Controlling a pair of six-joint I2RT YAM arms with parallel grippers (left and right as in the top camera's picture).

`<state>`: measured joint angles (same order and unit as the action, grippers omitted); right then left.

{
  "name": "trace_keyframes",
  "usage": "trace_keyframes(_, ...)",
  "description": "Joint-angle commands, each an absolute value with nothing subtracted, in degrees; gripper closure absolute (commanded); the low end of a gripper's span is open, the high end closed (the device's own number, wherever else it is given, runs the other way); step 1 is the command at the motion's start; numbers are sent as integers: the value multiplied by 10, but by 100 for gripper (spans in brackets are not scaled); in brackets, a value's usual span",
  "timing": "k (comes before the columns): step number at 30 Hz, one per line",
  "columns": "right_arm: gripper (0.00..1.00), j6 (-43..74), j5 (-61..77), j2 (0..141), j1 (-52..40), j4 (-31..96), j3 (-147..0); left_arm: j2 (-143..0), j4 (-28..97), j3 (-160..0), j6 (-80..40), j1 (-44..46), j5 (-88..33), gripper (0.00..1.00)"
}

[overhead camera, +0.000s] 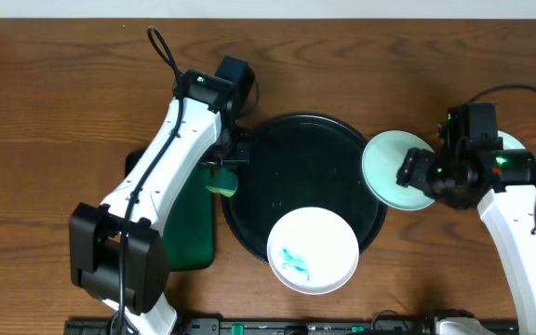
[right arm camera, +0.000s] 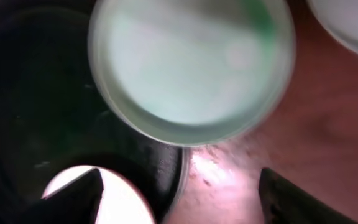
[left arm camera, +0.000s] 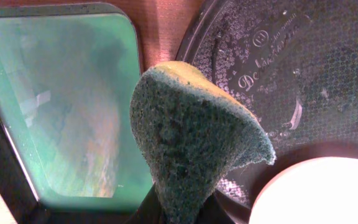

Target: Clean dirty plates on tray and stack at the side

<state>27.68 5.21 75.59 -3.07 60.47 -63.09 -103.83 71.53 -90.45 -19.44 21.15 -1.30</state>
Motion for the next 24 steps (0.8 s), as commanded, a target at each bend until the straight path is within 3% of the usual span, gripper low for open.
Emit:
trace_keyframes(1,16,462,-53,750,-25,641,-613,-1046,718,-900,-187,209,-8,93)
trace_keyframes(9,14,643,-114,750,-20,639,-513,-1046,718,-900,-187,209,-8,93)
trace_keyframes(24,18,587,-68,750,38,415,-381,-1046,720,-900,-187,209,-8,93)
